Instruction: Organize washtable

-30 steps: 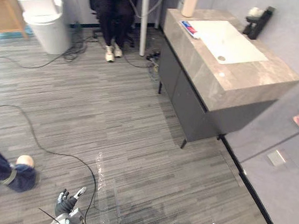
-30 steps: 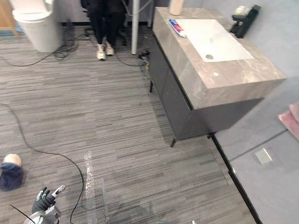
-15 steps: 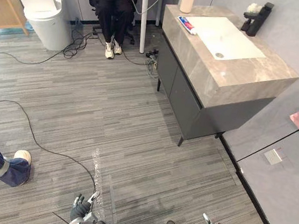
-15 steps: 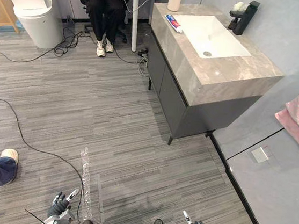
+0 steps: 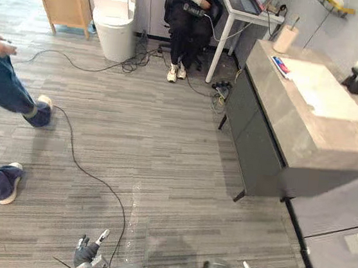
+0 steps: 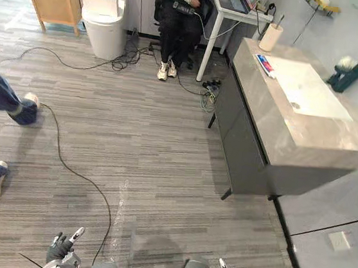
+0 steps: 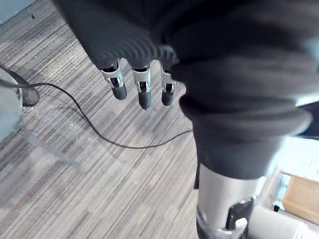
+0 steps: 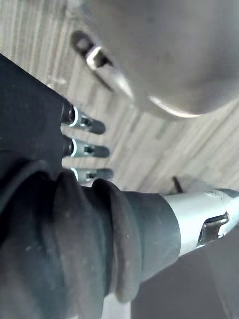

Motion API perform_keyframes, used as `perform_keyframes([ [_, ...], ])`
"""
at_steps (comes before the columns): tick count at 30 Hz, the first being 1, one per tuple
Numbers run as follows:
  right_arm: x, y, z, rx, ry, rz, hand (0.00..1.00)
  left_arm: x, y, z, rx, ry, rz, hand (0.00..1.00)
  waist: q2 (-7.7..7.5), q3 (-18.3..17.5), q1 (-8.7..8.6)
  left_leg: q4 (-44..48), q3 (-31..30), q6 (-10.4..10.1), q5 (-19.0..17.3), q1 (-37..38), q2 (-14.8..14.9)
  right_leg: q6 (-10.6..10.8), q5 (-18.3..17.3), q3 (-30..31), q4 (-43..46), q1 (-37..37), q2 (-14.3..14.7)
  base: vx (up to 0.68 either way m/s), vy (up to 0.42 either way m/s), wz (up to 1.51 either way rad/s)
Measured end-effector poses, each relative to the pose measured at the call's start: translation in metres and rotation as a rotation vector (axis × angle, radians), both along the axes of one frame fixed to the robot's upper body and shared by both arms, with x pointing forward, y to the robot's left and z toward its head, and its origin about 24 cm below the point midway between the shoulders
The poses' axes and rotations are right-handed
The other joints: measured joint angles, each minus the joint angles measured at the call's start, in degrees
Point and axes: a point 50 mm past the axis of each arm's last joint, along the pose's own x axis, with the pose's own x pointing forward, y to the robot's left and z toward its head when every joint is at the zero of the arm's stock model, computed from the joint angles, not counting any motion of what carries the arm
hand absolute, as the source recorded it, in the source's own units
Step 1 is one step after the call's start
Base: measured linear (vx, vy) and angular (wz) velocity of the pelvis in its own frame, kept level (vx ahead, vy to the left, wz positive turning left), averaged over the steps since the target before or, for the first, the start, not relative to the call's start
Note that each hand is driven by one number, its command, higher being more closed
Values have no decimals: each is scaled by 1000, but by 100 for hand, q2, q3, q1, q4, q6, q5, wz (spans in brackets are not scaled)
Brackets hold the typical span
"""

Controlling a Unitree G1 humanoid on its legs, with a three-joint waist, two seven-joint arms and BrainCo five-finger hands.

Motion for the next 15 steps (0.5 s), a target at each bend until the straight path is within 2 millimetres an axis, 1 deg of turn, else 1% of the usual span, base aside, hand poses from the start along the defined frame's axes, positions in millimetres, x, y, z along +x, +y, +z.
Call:
perform_keyframes([
  [1, -4, -1, -1, -4, 10, -17, 0, 7, -4, 1, -9, -17, -3, 0, 11, 2, -40, -121, -4, 26, -32, 102, -24, 16, 18, -230, -630, -159, 193, 289, 79, 11],
  [2, -8, -1, -1, -4, 20, -20, 0, 11, -6, 2, -15, -27, -5, 0, 19, 7, -63, -192, -5, 28, -53, 166, -49, 24, 43, -318, -975, -223, 279, 435, 52, 23],
  [3, -12, -2, -2, -3, 35, -24, 0, 19, -11, 3, -26, -47, -9, 0, 32, 14, -107, -363, -32, 19, -100, 346, -134, 29, 166, -422, -1729, -298, 455, 397, 21, 22],
  [4, -16, -3, -3, -6, 45, -29, 0, 22, -13, 4, -32, -56, -10, 0, 42, 21, -124, -441, -32, 9, -131, 456, -170, -8, 264, -434, -2053, -314, 529, 647, -31, 45],
  [5, -27, -5, -3, -14, 78, -57, 0, 28, -20, 5, -47, -75, -10, 0, 76, 39, -176, -639, -108, -21, -272, 776, -270, -102, 485, -507, -2546, -313, 618, 414, -45, 47],
  [7, -34, -9, -3, -20, 92, -83, 0, 29, -24, 5, -57, -82, -9, 0, 122, 22, -299, -866, -257, -71, -441, 1152, -330, -248, 555, -643, -2532, -346, 601, 480, -107, 69],
  [8, -42, -10, -4, -23, 110, -96, 0, 29, -27, 4, -65, -82, -11, 0, 302, -69, -370, -1074, -363, -153, -504, 1354, -232, -512, 925, -658, -2031, -474, 606, 713, -166, 82],
  [9, -41, -7, -4, -15, 104, -104, 0, 27, -32, 3, -78, -78, -13, 0, 475, -210, -400, -1109, -335, -400, -355, 1411, -101, -651, 881, -796, -1548, -637, 613, 641, -145, 63],
  [10, -39, -13, -2, -28, 92, -121, 0, 28, -36, 2, -88, -79, -16, 0, 596, -211, -403, -1017, -279, -502, -245, 1391, -4, -719, 714, -880, -1343, -665, 631, 681, -161, 33],
  [11, -33, -20, 1, -50, 61, -131, 0, 28, -40, 1, -109, -75, -22, 0, 732, -243, -410, -565, -248, -592, 61, 1221, 111, -821, 469, -1011, -1172, -597, 654, 683, -197, 15],
  [12, -29, -18, 3, -51, 40, -132, 0, 28, -36, 1, -106, -77, -4, 0, 751, -240, -433, 276, -272, -667, 543, 932, 168, -895, 302, -1042, -1254, -321, 715, 829, -245, 8],
  [13, -28, -18, 4, -53, 34, -131, 0, 27, -34, 2, -105, -78, 7, 0, 748, -241, -442, 845, -307, -756, 900, 738, 188, -916, 249, -1025, -1377, -121, 768, 688, -201, -12],
  [14, -25, -18, 4, -56, 24, -127, 0, 26, -32, 1, -105, -79, 10, 0, 742, -238, -433, 1732, -411, -1038, 1338, 446, 182, -962, 201, -938, -1631, 192, 865, 651, -160, -39],
  [15, -20, -18, 5, -61, 8, -122, 0, 26, -31, 2, -111, -86, 17, 0, 733, -241, -416, 2829, -386, -1087, 1354, 84, 185, -977, 178, -749, -1957, 621, 1000, 590, -98, -71],
])
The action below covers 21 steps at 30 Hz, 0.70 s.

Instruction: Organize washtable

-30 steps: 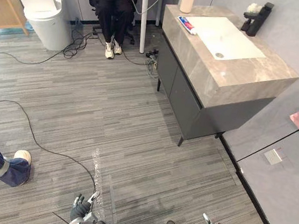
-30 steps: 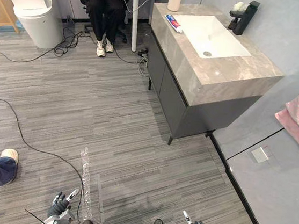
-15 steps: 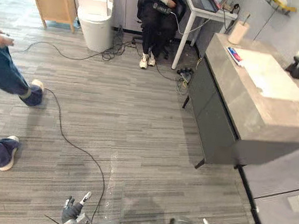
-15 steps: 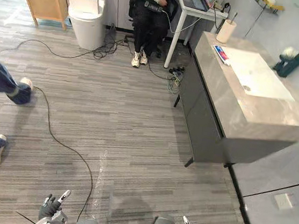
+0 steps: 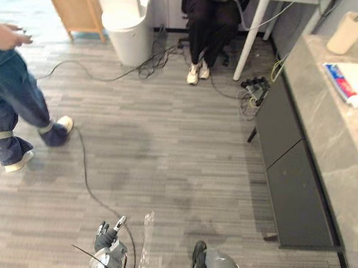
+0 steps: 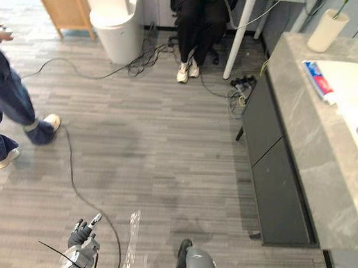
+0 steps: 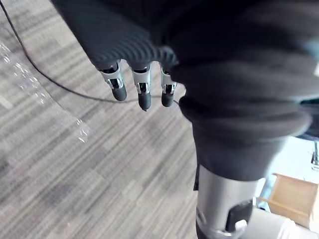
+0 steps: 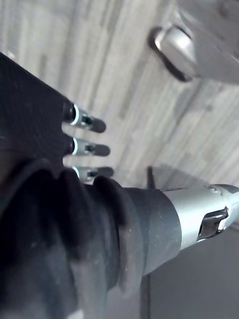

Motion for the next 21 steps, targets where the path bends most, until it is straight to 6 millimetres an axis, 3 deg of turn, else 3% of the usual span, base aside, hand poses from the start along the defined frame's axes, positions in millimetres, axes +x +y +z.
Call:
perform_keyframes([
  [2, 9, 3, 0, 7, -18, 22, 0, -2, 1, 0, -2, 1, 6, 0, -75, 6, 36, 1238, 462, 128, -65, -493, 37, 58, -58, 521, -600, 765, 156, 556, -42, -84],
  [3, 11, 3, 0, 7, -22, 23, 0, -2, 2, 0, -1, 2, 8, 0, -84, 10, 56, 1474, 641, 308, -137, -608, 109, 58, -75, 664, -731, 960, 186, 503, 45, -115],
  [4, 13, 4, 0, 11, -21, 23, 0, -5, 4, 0, 7, 4, 12, 0, -170, 29, 160, 1793, 1115, 745, -398, -872, 292, 88, -127, 1122, -976, 1349, 188, 360, 76, -114],
  [7, 18, 3, 0, 6, -28, 34, 0, -14, 14, 1, 35, 13, 20, 0, -320, 53, 180, 1306, 1453, 1301, -789, -1506, 389, 323, -356, 1914, -1079, 1802, -171, 462, 227, -133],
  [8, 19, 1, 1, 1, -27, 42, 0, -16, 15, 1, 38, 17, 22, 0, -340, 49, 194, 1072, 1436, 1318, -808, -1638, 389, 397, -421, 2079, -1047, 1829, -260, 448, 407, -140],
  [10, 20, -5, 3, -25, -26, 67, 0, -22, 16, 0, 43, 28, 26, 0, -364, 55, 203, 10, 1097, 1270, -826, -2024, 234, 644, -707, 2591, -918, 1846, -594, 366, 442, -125],
  [11, 17, -11, 4, -43, -17, 70, 0, -23, 16, 0, 44, 30, 27, 0, -364, 55, 215, -1028, 650, 1189, -776, -2158, 14, 859, -925, 2892, -821, 1800, -829, 344, 531, -134],
  [12, 13, -20, 5, -69, -3, 81, 0, -29, 15, -1, 44, 34, 41, 0, -242, -21, 209, -2621, -38, 867, -551, -1968, -152, 1136, -1200, 3175, -697, 1713, -913, 345, 543, -141],
  [13, 10, -24, 5, -77, 11, 87, 0, -35, 12, -3, 38, 48, 50, 0, -210, -44, 215, -2733, -127, 90, 164, -1818, -222, 1287, -1343, 3342, -606, 1721, -1025, 353, 455, -118],
  [14, 4, -9, -1, -31, 39, 103, 0, -39, 23, -2, 59, 56, 92, 0, -355, -110, 137, -2654, 54, 161, 16, -1687, -262, 1439, -1472, 3278, -149, 1585, -850, 367, 289, -98],
  [15, -5, 3, -4, -6, 65, 126, 0, -37, 29, 2, 86, 31, 111, 0, -380, -115, 201, -2150, -129, 372, 182, -1719, -169, 1264, -1379, 3171, 236, 1420, -345, 355, 218, -78],
  [16, -5, 9, -5, 6, 62, 125, 0, -36, 36, 5, 107, 15, 121, 0, -521, -97, 202, -1416, -430, 384, 222, -2026, -262, 923, -1267, 3117, 256, 1456, -212, 246, 145, -93],
  [17, -6, 11, -6, 8, 68, 128, 0, -33, 37, 8, 115, -3, 119, 0, -678, -32, 196, -1044, -1107, 536, -348, -2464, -584, 822, -1411, 3250, 273, 1473, -416, 194, 206, -96],
  [18, -3, 6, -4, -8, 59, 125, 0, -36, 31, 6, 96, 3, 117, 0, -602, -102, 245, -1617, -1580, 502, -373, -2482, -606, 797, -1484, 3533, 215, 1464, -348, 242, 367, -175],
  [19, 5, -4, -2, -36, 48, 140, 0, -37, 25, 5, 84, 5, 100, 0, -456, -122, 375, -1948, -2060, 214, -274, -2473, -579, 947, -1790, 4035, 221, 1402, -293, 222, 417, -165],
  [20, 10, -4, -2, -32, 44, 144, 0, -39, 26, 4, 85, 11, 100, 0, -514, -117, 395, -1604, -1880, 143, -585, -2526, -649, 996, -1903, 4261, 253, 1409, -356, 223, 474, -168],
  [21, 9, 2, -5, -11, 58, 150, 0, -40, 28, 5, 92, 10, 110, 0, -707, -232, 351, -1279, -1679, 231, -932, -2518, -847, 873, -1899, 4630, 237, 1365, -547, 221, 443, -134],
])
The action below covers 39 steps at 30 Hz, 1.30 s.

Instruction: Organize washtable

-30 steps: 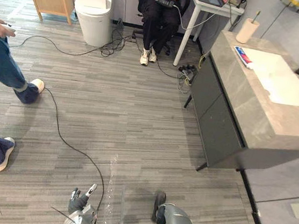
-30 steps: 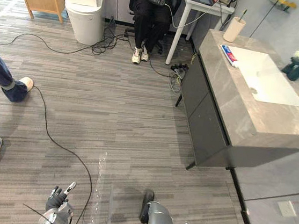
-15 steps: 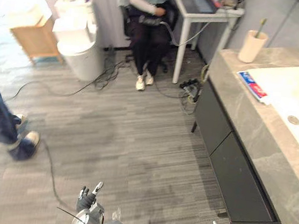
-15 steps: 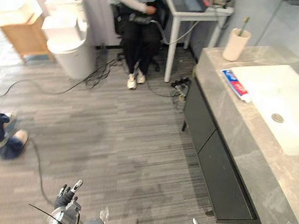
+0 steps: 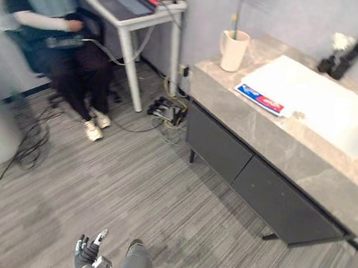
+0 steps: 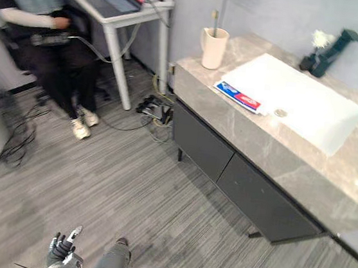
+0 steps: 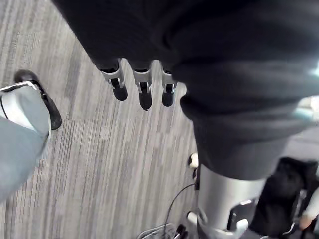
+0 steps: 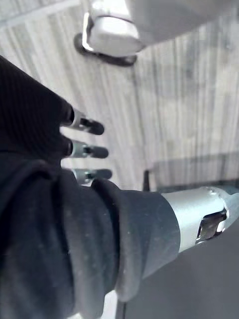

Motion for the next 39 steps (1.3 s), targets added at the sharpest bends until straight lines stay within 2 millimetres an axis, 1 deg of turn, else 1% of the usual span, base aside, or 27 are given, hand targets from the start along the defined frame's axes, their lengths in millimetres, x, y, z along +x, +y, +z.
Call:
perform_keyframes([
  [2, -2, 9, -4, 28, 24, 17, 0, -2, 2, 2, 10, -6, 7, 0, -101, -86, -11, 226, 426, 204, -322, 139, -45, -199, 271, 365, 251, -138, -90, 264, 415, -128],
  [3, -2, 10, -4, 30, 23, 18, 0, -2, 2, 2, 10, -5, 0, 0, -154, -122, -22, 238, 799, 313, -448, 311, -15, -203, 561, 432, 629, -364, -108, 281, 415, -145],
  [5, 5, 8, -2, 22, 2, 21, 0, 1, -3, 1, 9, -1, -49, 0, -115, -111, -31, 140, 1443, 534, -583, 619, 103, -128, 1196, 238, 1242, -857, -91, 255, 429, -164],
  [6, 7, 8, -2, 21, -3, 20, 0, 6, -7, 2, 15, -2, -104, 0, -54, -78, -57, 1, 1807, 642, -634, 877, 185, 93, 1694, 48, 1613, -1161, -89, 228, 420, -142],
  [7, 7, 11, -2, 29, -5, 18, 0, 14, -7, 5, 35, -9, -164, 0, 24, -28, -136, -168, 2108, 750, -669, 1193, 261, 505, 2053, -308, 2030, -1424, -30, 180, 329, -122],
  [8, 7, 13, -2, 34, -5, 18, 0, 17, -6, 7, 49, -16, -191, 0, 56, -8, -205, -260, 2187, 772, -679, 1344, 273, 595, 2106, -646, 2231, -1529, -13, 185, 296, -89],
  [9, 1, 17, -4, 46, 7, 16, 0, 25, -3, 12, 83, -36, -237, 0, 74, 5, -299, -499, 2392, 807, -680, 1659, 279, 444, 1993, -1420, 2658, -1758, -38, 110, 159, -58],
  [10, 0, 17, -4, 45, 8, 15, 0, 28, -3, 14, 93, -44, -253, 0, 82, 9, -320, -634, 2517, 844, -684, 1817, 272, 307, 1869, -1798, 2849, -1874, -46, 177, 210, -81],
  [11, 3, 14, -1, 30, -8, 19, 0, 34, -4, 16, 98, -56, -268, 0, 129, 35, -334, -868, 2762, 894, -700, 2097, 268, 112, 1552, -2483, 3104, -2097, -44, 170, 125, -93],
  [12, 8, 12, 1, 19, -30, 24, 0, 40, -7, 17, 98, -70, -285, 0, 186, 70, -343, -1096, 2991, 909, -708, 2317, 266, 8, 1251, -3095, 3124, -2304, -34, 179, 113, -96],
  [13, 11, 11, 3, 12, -42, 30, 0, 42, -9, 17, 97, -74, -300, 0, 206, 97, -352, -1213, 3123, 909, -709, 2427, 266, -33, 1140, -3376, 3044, -2394, -31, 201, 86, -93],
  [15, 19, 7, 6, -3, -65, 43, 0, 50, -22, 18, 80, -90, -357, 0, 321, 209, -353, -1717, 3539, 895, -704, 2867, 259, -120, 1023, -4691, 2010, -2494, -34, 247, 51, -82],
  [16, 20, 6, 6, -8, -66, 56, 0, 51, -24, 18, 74, -91, -362, 0, 345, 218, -359, -1843, 3655, 882, -696, 2979, 257, -143, 1042, -5023, 1655, -2482, -12, 327, 18, -66],
  [17, 23, 5, 7, -16, -68, 85, 0, 51, -27, 18, 67, -97, -375, 0, 350, 226, -371, -2034, 3763, 843, -694, 3162, 177, -347, 1279, -5440, 933, -2474, 69, 411, -3, -47],
  [18, 19, 4, 7, -23, -58, 94, 0, 52, -27, 18, 65, -100, -382, 0, 249, 225, -401, -2194, 3734, 743, -690, 3334, 36, -1043, 1864, -5443, 465, -2398, 155, 518, 14, -44],
  [19, 21, 0, 8, -35, -60, 99, 0, 54, -32, 18, 48, -103, -380, 0, 378, 280, -396, -2220, 3709, 669, -725, 3411, 81, -1038, 1863, -5468, 480, -2335, 251, 442, 8, -40],
  [20, 26, -3, 9, -45, -75, 100, 0, 60, -37, 20, 36, -130, -383, 0, 525, 360, -365, -2106, 3673, 453, -582, 3379, 172, -1072, 1789, -5432, 339, -2235, 371, 419, -17, -40],
  [22, 29, -5, 11, -52, -89, 99, 0, 64, -42, 22, 23, -148, -376, 0, 588, 400, -369, -1135, 3490, 368, 9, 3066, 263, -1033, 1700, -5271, -38, -1880, 464, 427, -77, -30],
  [24, 30, -5, 12, -54, -88, 100, 0, 61, -43, 21, 15, -145, -366, 0, 552, 437, -321, 290, 3132, 311, 124, 2591, 494, -1014, 1715, -5142, -569, -1265, 562, 400, -35, -23],
  [26, 34, -7, 13, -64, -99, 104, 0, 58, -45, 19, 1, -141, -353, 0, 455, 479, -265, 1088, 3040, 446, 40, 2128, 682, -992, 1729, -5010, -998, -627, 574, 412, 4, -25],
  [28, 47, -12, 17, -80, -130, 115, 0, 55, -43, 18, 1, -135, -340, 0, 423, 484, -95, 864, 3013, 530, -10, 1755, 801, -966, 1745, -4708, -1174, -355, 544, 319, 37, -62],
  [30, 57, -13, 21, -87, -160, 120, 0, 49, -39, 16, 1, -116, -313, 0, 416, 491, -27, 190, 2850, 531, -11, 1569, 838, -960, 1743, -4469, -1205, -197, 479, 349, 141, -74],
  [32, 59, -14, 23, -97, -176, 117, 0, 46, -36, 14, 5, -104, -297, 0, 365, 505, -46, -824, 2608, 453, 63, 1515, 724, -741, 1690, -4410, -1206, -12, 311, 274, 174, -41],
  [33, 54, -19, 24, -114, -170, 113, 0, 46, -37, 14, 2, -105, -295, 0, 390, 486, -48, -1593, 2486, 408, 485, 1494, 669, -503, 1560, -4367, -1206, 66, 238, 171, 150, -20],
  [34, 52, -22, 24, -123, -165, 112, 0, 46, -39, 14, -3, -103, -292, 0, 492, 464, -48, -1904, 2404, 442, 919, 1477, 687, -378, 1485, -4337, -1207, 104, 256, 208, 225, -27],
  [35, 46, -26, 22, -130, -144, 110, 0, 36, -41, 7, -21, -53, -266, 0, 609, 413, -52, -2054, 2414, 363, 976, 1554, 660, -218, 1419, -4243, -1208, 160, 225, 228, 225, -15],
  [39, 24, -5, 11, -64, -85, 89, 0, 19, -25, 4, 18, -3, -270, 0, 238, 268, -39, -2972, 2748, 532, 1212, 2003, 206, 80, 1606, -4052, -1517, 203, -165, 182, 209, -16],
])
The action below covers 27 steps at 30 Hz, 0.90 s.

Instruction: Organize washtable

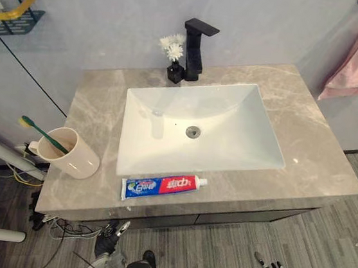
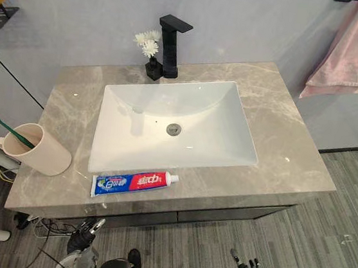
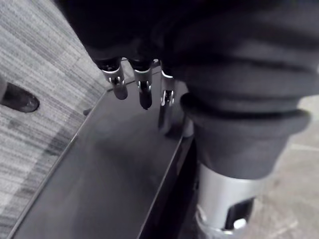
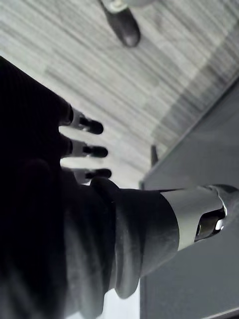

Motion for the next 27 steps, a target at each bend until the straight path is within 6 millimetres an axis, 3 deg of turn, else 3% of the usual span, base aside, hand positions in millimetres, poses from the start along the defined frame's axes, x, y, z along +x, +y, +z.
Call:
perform_keyframes([
  [5, -18, 6, -8, 15, 80, 14, 0, -13, 3, -4, 8, 45, -13, 0, -34, -103, -3, -667, 63, 34, 241, 412, -54, 76, 326, 78, -139, 124, 15, 100, 88, -6],
  [12, -12, 7, -7, 13, 70, 33, 0, -13, -7, -7, 0, 53, -72, 0, -2, -165, 18, -1162, 84, 96, 509, 508, -112, 95, 574, 92, -286, 20, 39, -6, 27, -3],
  [19, -4, 14, -7, 20, 57, 78, 0, -5, -14, -9, -15, 51, -122, 0, -55, -173, 15, -1221, 154, 250, 650, 383, -344, 122, 561, 91, -441, -94, -123, -102, 25, -9],
  [21, -5, 14, -7, 22, 57, 78, 0, -5, -15, -10, -17, 56, -126, 0, -48, -182, -1, -1227, 139, 285, 707, 390, -466, 213, 413, 71, -477, -93, -233, -175, 18, 1],
  [27, -10, 16, -9, 22, 75, 104, 0, -8, -19, -12, -23, 67, -147, 0, -48, -234, 13, -1228, 113, 273, 687, 378, -481, 310, 325, 94, -496, -75, -260, -92, 34, 4],
])
